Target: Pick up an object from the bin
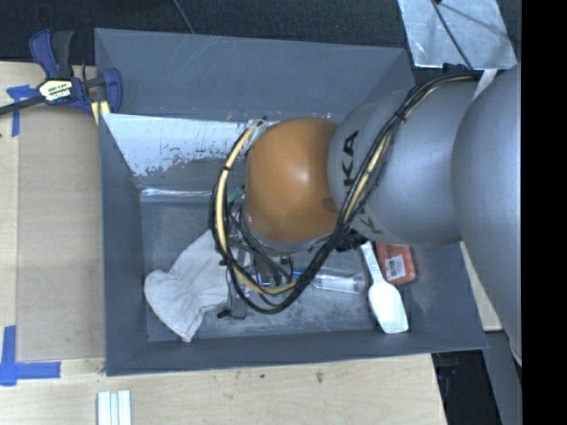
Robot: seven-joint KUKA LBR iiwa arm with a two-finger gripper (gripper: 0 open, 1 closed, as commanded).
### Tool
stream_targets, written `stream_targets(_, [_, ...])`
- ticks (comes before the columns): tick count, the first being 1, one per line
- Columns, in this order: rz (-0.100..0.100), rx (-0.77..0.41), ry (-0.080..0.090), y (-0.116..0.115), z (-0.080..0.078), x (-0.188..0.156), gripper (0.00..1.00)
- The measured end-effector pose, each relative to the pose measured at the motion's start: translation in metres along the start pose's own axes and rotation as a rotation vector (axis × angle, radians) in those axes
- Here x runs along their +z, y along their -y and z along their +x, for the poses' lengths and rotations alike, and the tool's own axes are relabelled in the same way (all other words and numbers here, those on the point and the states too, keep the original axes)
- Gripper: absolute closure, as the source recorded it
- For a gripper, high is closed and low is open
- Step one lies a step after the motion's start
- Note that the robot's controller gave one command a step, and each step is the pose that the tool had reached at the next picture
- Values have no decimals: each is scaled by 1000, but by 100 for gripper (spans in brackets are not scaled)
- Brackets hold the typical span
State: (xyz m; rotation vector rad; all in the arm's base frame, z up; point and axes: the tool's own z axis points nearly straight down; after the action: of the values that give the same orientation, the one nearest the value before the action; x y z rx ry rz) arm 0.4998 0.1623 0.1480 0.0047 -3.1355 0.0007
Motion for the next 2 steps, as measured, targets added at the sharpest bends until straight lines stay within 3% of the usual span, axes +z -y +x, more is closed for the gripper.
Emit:
stream_targets(1, [-1,3,8,1,-2,-5,0])
stream_targets(2, [-3,-21,15,-6,-6,42,0])
